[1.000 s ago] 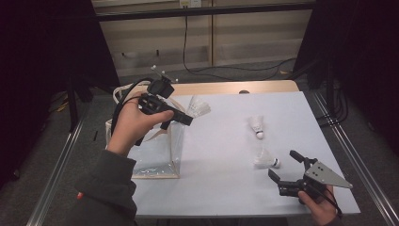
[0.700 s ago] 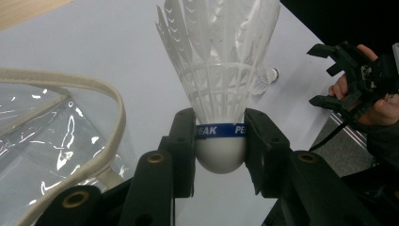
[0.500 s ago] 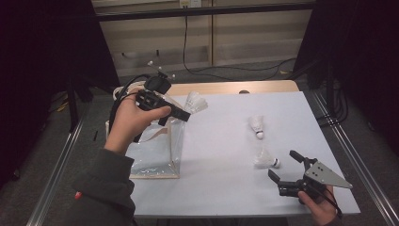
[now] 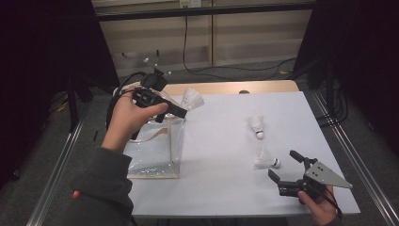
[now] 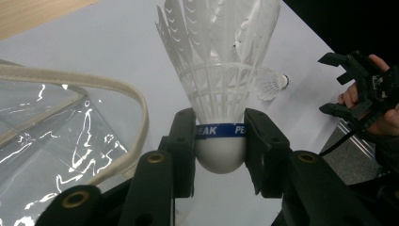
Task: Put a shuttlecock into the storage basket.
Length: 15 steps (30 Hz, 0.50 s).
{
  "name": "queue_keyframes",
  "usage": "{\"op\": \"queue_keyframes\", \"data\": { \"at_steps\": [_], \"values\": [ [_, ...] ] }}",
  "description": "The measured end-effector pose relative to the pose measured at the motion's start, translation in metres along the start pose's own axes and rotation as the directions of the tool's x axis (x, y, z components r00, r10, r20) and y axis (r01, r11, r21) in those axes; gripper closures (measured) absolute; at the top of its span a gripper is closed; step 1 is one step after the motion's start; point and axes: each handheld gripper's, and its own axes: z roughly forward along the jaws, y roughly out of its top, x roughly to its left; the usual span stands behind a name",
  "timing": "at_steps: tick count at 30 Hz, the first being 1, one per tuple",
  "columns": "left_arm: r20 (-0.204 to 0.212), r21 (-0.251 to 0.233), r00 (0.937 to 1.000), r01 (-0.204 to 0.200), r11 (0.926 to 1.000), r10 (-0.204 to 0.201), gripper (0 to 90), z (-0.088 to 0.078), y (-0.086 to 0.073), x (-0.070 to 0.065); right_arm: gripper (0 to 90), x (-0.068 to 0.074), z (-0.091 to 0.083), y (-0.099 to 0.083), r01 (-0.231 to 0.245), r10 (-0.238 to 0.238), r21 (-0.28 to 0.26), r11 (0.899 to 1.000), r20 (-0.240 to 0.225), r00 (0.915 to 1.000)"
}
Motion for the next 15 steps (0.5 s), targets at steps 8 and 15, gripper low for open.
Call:
{"op": "queue_keyframes", "data": {
  "at_steps": [8,15],
  "values": [
    [-0.003,-0.006,1.0000,0.004,1.0000,-0.004,65.9,-0.0017,0.0016,0.0014,0.5,0.0000,-0.0001,0.0001,0.000,0.000,0.000,1.000,0.002,1.0000],
    [-0.014,-0.008,0.9998,0.012,0.9999,-0.012,65.9,-0.0021,0.0025,0.0046,0.5,-0.0002,0.0000,-0.0002,0.003,-0.003,0.002,1.000,0.001,1.0000]
  ]
}}
